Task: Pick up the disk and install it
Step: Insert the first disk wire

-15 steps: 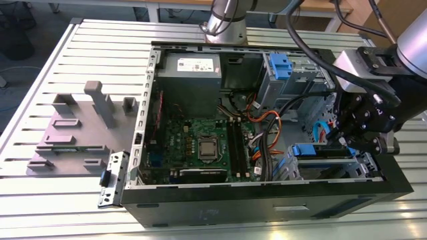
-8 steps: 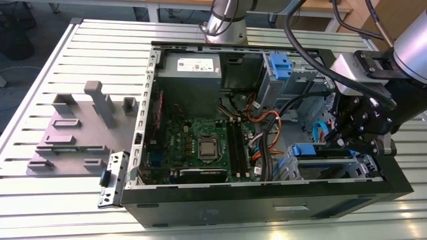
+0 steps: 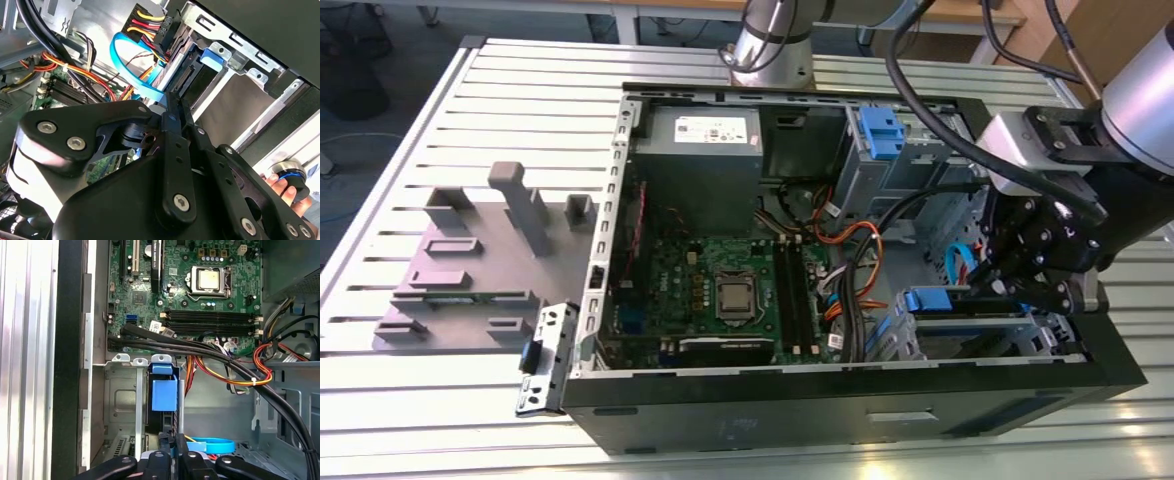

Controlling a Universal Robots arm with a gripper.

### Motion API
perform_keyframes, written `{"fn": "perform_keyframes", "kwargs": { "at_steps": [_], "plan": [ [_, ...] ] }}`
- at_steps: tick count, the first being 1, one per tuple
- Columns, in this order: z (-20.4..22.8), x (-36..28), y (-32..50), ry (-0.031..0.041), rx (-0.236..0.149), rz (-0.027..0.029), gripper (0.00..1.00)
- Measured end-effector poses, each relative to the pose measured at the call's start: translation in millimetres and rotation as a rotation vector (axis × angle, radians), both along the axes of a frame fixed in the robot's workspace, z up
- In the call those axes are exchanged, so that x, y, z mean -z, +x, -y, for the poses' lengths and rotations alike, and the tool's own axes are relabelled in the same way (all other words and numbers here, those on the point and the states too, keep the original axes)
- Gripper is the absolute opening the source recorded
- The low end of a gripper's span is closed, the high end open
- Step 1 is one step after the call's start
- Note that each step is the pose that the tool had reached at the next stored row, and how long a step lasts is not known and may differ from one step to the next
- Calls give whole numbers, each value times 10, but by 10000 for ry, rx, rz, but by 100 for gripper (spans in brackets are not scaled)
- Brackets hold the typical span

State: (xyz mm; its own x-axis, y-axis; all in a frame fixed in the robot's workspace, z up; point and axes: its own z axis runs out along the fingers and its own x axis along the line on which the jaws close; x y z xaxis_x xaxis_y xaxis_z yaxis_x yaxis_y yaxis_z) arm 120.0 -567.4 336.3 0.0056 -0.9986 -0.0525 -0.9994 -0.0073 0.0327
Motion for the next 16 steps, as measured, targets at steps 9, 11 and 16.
{"fn": "perform_keyframes", "kwargs": {
  "at_steps": [9,11,16],
  "plan": [
    [0,4,0,24,-18,0,16],
    [0,-19,0,29,-31,0,16],
    [0,-35,0,92,-49,0,16]
  ]
}}
